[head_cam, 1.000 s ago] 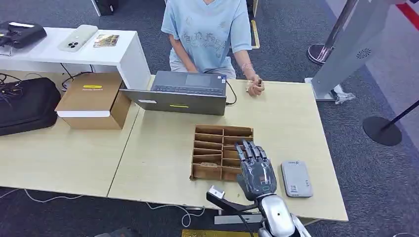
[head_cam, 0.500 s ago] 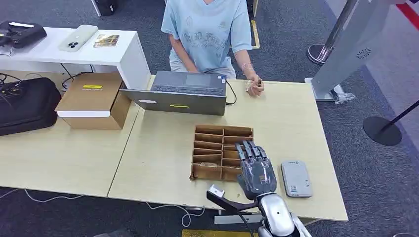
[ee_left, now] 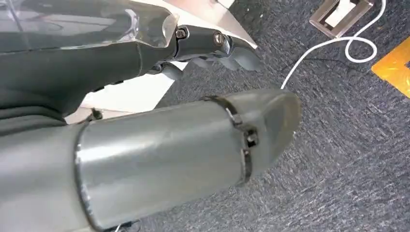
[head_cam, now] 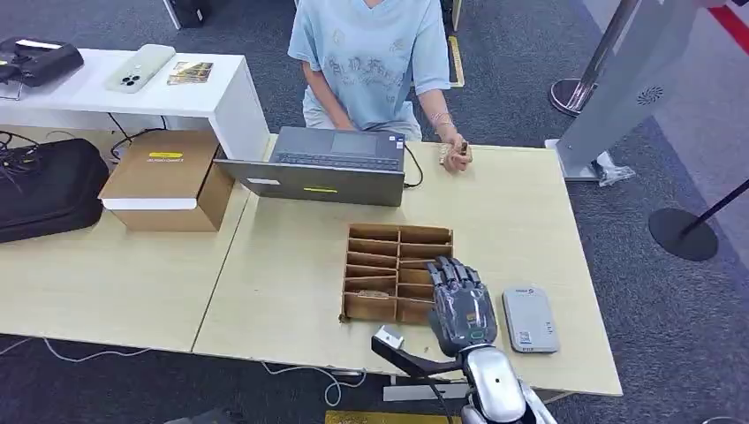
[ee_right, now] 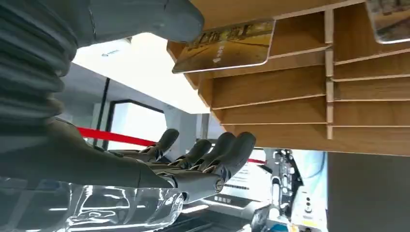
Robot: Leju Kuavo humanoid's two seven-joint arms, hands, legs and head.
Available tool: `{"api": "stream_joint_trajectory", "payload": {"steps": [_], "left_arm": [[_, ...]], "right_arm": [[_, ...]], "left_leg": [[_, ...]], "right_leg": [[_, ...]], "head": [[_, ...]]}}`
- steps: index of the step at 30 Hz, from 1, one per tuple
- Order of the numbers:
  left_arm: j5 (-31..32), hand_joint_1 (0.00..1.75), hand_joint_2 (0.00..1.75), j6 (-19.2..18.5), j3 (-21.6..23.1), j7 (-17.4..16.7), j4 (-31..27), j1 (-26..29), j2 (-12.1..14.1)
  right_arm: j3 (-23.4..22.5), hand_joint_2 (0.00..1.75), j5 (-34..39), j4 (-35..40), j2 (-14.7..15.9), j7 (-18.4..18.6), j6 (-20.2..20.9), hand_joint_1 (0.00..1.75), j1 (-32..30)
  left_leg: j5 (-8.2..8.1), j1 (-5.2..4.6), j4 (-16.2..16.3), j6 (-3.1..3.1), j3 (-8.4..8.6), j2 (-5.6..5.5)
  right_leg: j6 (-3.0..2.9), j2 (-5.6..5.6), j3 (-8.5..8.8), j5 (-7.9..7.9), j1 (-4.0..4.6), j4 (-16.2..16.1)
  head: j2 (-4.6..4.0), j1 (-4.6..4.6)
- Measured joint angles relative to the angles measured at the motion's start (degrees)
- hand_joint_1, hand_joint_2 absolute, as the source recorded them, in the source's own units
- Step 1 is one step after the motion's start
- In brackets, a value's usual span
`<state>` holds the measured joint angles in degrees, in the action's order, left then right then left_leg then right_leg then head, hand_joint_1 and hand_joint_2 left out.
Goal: Pass the card to the sensor for recognition and then transmit it.
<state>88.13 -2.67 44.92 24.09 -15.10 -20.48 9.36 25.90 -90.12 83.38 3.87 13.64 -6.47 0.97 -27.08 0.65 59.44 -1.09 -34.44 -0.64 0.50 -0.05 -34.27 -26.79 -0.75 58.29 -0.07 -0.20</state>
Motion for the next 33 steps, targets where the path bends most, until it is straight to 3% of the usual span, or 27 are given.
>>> {"api": "stream_joint_trajectory", "payload": {"steps": [10,11,12,15,20,23,24,27,30,33], "left_arm": [[-0.15,0.00,0.00,1.14,0.00,0.24,0.00,0.47,0.39],[-0.17,0.00,0.00,1.22,-0.02,0.24,0.00,0.54,0.41],[-0.17,0.00,0.00,1.33,-0.04,0.24,0.00,0.63,0.41],[-0.39,0.00,0.00,1.66,-0.24,0.24,0.00,0.85,0.55],[-0.98,0.00,0.00,2.03,-1.09,0.24,0.00,1.06,0.63],[-1.27,0.00,0.00,2.10,-1.51,0.33,0.00,1.12,0.66],[-1.33,0.00,0.00,2.12,-1.60,0.48,0.00,1.15,0.68],[-1.49,0.00,0.00,2.21,-2.17,0.59,0.00,1.28,0.70],[-1.84,0.00,0.00,2.62,-2.58,0.61,0.00,1.43,0.74],[-2.95,0.00,0.00,3.15,-3.39,0.61,0.00,1.59,0.74]], "right_arm": [[0.02,1.75,0.00,0.22,0.00,0.24,0.33,0.66,-0.23],[0.02,1.75,0.00,0.37,0.00,0.35,0.39,0.94,-0.31],[0.02,1.75,0.00,0.50,0.00,0.35,0.44,1.06,-0.38],[0.02,1.75,0.00,1.03,0.02,0.57,0.68,0.94,-0.70],[-0.02,1.75,0.00,1.44,0.02,0.50,0.85,1.33,-0.73],[-0.07,1.75,0.00,1.66,0.02,0.52,0.87,1.03,-0.91],[-0.07,1.75,0.00,1.81,0.02,0.52,0.92,1.03,-1.02],[-0.07,1.75,0.00,1.99,0.04,0.65,0.94,0.66,-1.16],[-0.04,1.75,0.00,2.38,0.09,0.87,0.94,0.45,-1.58],[-0.04,1.75,0.00,2.51,0.13,1.05,1.22,0.38,-1.67]], "left_leg": [[0.00,0.00,0.00,0.00,0.00,0.00],[0.00,0.00,0.00,0.00,0.00,0.00],[0.00,0.00,0.00,0.00,0.00,0.00],[0.00,0.00,0.00,0.00,0.00,0.00],[0.00,0.00,0.00,0.00,0.01,0.00],[0.00,0.00,0.00,0.00,0.01,0.00],[0.00,0.00,0.00,0.00,0.01,0.00],[0.00,0.00,0.00,0.00,0.01,0.00],[0.00,0.00,0.00,0.00,0.00,0.00],[0.00,0.00,0.00,0.00,0.00,0.00]], "right_leg": [[0.00,0.00,0.00,0.00,0.00,0.00],[0.00,0.00,0.00,0.00,0.00,0.00],[0.00,0.00,0.00,0.00,0.00,0.00],[0.00,0.00,0.00,0.00,0.00,0.00],[0.00,0.00,0.00,0.00,0.00,0.00],[0.00,0.00,0.00,0.00,0.00,0.00],[0.00,0.00,0.00,0.00,0.00,0.00],[0.00,0.00,0.00,0.00,0.00,0.00],[0.00,0.00,0.00,0.00,0.00,0.00],[0.00,0.00,0.00,0.00,0.00,0.00]], "head": [[0.00,0.00],[0.00,-0.02],[0.00,-0.02],[0.00,0.00],[0.00,-0.02],[0.00,-0.02],[0.00,-0.02],[0.00,0.00],[0.00,-0.02],[0.00,-0.02]]}}
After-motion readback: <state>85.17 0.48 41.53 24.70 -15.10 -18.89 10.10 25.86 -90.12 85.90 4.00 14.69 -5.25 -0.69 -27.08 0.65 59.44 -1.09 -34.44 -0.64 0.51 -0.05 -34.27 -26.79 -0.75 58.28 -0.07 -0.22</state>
